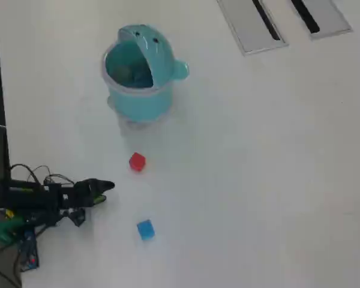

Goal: Grasp RGB lego blocks and put them in the bin one by one.

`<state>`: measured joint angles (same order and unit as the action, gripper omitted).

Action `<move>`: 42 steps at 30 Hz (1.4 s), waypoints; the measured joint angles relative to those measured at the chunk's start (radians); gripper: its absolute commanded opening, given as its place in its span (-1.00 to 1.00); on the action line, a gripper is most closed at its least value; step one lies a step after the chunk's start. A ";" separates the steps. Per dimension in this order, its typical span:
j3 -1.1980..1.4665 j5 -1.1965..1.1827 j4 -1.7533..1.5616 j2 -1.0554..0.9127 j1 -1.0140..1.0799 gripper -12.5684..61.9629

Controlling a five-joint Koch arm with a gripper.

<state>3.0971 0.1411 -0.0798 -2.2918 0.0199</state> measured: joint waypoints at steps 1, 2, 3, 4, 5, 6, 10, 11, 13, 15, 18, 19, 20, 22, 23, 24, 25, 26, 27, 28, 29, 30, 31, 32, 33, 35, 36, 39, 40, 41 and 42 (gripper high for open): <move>0.000 0.000 0.000 0.000 -0.002 0.26; 0.000 0.000 0.000 0.000 -0.003 0.26; 0.000 0.000 0.000 0.000 -0.006 0.26; 0.000 0.000 0.000 0.000 -0.006 0.26; 0.000 0.000 0.000 0.000 -0.008 0.26; 0.000 0.000 0.000 0.000 -0.009 0.26; 0.000 0.000 0.000 0.000 -0.009 0.26; 0.000 0.000 0.000 0.000 -0.009 0.26; 0.000 0.000 0.000 0.000 -0.009 0.26; 0.000 0.000 0.000 0.000 -0.009 0.26; 0.000 0.000 0.000 0.000 -0.012 0.26; 0.000 0.000 0.000 0.000 -0.012 0.26; 0.000 0.000 0.000 0.000 -0.012 0.26; 0.000 0.000 -0.002 0.000 -0.017 0.26; 0.000 -0.002 -0.003 0.000 -0.017 0.26; 0.000 -0.003 -0.011 0.000 -0.018 0.25; 0.000 -0.002 -0.020 0.000 -0.023 0.25; 0.000 -0.003 -0.028 0.000 -0.021 0.25; 0.000 -0.002 -0.035 0.000 -0.021 0.25; 0.000 0.003 -0.043 0.000 -0.023 0.25; 0.000 0.014 -0.049 0.000 -0.020 0.24; 0.000 0.025 -0.058 0.000 -0.023 0.23; 0.000 0.037 -0.069 0.000 -0.026 0.22; 0.000 0.051 -0.081 0.000 -0.031 0.22; 0.000 0.074 -0.097 0.000 -0.034 0.22; 0.000 0.126 -0.133 0.000 -0.041 0.22; 0.000 0.163 -0.181 0.000 -0.048 0.22; 0.000 0.199 -0.252 0.000 -0.055 0.22; 0.000 0.215 -0.281 0.000 -0.057 0.22; 0.000 0.229 -0.308 0.000 -0.060 0.22; 0.000 0.242 -0.333 0.000 -0.060 0.22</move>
<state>3.0971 0.3835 -0.4126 -2.2918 -0.0399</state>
